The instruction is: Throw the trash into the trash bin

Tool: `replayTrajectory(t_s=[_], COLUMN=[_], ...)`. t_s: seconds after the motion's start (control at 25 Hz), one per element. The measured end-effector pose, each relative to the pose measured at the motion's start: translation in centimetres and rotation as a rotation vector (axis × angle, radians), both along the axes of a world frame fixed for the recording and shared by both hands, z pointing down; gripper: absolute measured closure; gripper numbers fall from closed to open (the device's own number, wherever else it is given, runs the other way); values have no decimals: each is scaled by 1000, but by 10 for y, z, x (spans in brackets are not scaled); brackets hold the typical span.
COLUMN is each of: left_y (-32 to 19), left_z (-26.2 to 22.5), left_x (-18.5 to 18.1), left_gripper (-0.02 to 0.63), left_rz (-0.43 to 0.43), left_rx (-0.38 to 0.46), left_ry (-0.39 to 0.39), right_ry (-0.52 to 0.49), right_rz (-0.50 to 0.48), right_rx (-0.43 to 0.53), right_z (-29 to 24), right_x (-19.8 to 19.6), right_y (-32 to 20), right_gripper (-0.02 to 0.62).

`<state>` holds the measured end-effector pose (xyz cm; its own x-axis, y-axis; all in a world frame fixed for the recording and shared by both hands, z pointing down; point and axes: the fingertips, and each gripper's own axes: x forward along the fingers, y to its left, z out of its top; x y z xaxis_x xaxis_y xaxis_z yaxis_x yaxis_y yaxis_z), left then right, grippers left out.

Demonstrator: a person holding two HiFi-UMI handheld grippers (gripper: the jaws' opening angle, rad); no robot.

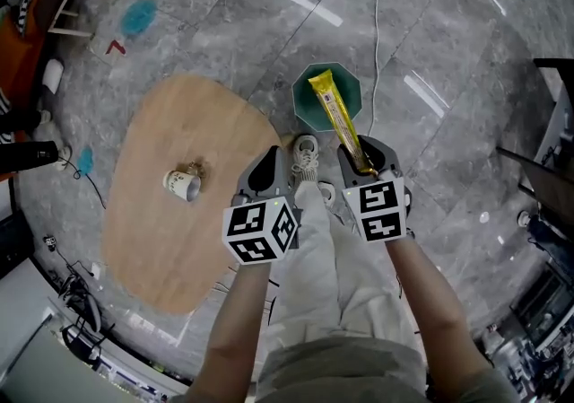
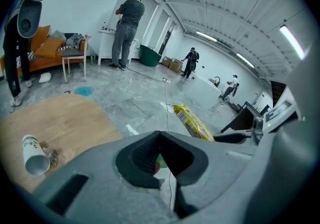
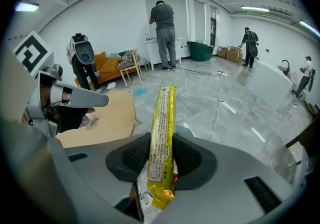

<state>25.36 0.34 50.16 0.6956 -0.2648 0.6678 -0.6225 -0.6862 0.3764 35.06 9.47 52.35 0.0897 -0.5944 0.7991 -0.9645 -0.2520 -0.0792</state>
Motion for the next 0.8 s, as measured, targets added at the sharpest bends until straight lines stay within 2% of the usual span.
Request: replayTrajectory(t_s=[0.8], left_y=[-1], left_z=[73], left_x=[14], left_gripper=[606], left_rz=[16], left_rx=[-50], left_ry=[-15], right_ry=[-30], right_rz=[32], right_rx=[-99], right_z=[96], right_x=[12], right_y=[2], right_gripper=[460])
